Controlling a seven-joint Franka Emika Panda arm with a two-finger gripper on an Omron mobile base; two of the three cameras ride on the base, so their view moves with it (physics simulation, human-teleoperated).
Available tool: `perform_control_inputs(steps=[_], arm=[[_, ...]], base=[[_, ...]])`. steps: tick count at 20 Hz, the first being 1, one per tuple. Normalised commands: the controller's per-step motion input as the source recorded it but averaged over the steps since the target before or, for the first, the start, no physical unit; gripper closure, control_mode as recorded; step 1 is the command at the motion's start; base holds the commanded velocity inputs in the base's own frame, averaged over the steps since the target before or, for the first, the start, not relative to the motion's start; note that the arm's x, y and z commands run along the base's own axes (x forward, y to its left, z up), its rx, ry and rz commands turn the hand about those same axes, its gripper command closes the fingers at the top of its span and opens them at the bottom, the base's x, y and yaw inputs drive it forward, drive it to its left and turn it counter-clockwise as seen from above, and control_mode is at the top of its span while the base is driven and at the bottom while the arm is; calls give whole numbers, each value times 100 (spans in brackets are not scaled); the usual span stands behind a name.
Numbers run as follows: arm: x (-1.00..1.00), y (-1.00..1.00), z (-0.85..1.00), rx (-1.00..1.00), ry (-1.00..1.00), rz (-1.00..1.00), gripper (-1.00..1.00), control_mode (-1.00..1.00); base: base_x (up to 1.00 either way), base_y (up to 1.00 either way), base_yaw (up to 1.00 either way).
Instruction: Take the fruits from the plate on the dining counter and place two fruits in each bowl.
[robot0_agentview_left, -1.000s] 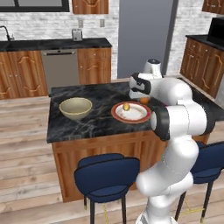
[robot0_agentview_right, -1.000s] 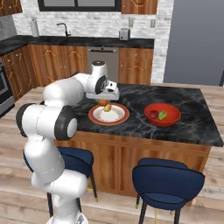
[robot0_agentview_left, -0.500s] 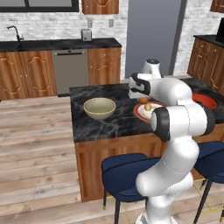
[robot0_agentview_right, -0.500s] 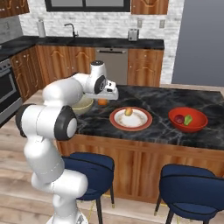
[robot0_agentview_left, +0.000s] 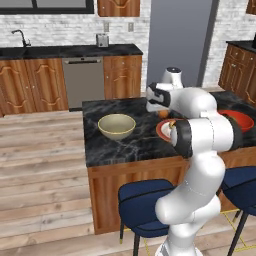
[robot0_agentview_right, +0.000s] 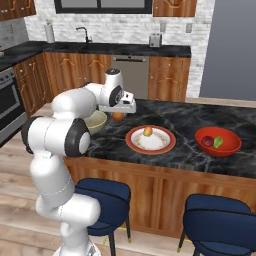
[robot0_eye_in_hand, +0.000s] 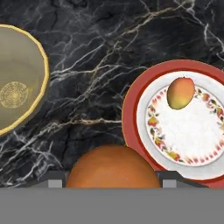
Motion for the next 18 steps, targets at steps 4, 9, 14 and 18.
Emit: perform_control_inputs(steps=[4, 9, 14, 18], arm=[[100, 71, -2, 0, 11, 6, 100, -100], [69, 100, -6, 0, 21, 20, 100, -100], [34, 93, -47, 0, 16, 11, 100, -100], [15, 49, -71, 0, 6, 1, 100, -100]], base=[[0, 0, 0], [0, 0, 0], [0, 0, 0], [0, 0, 0]])
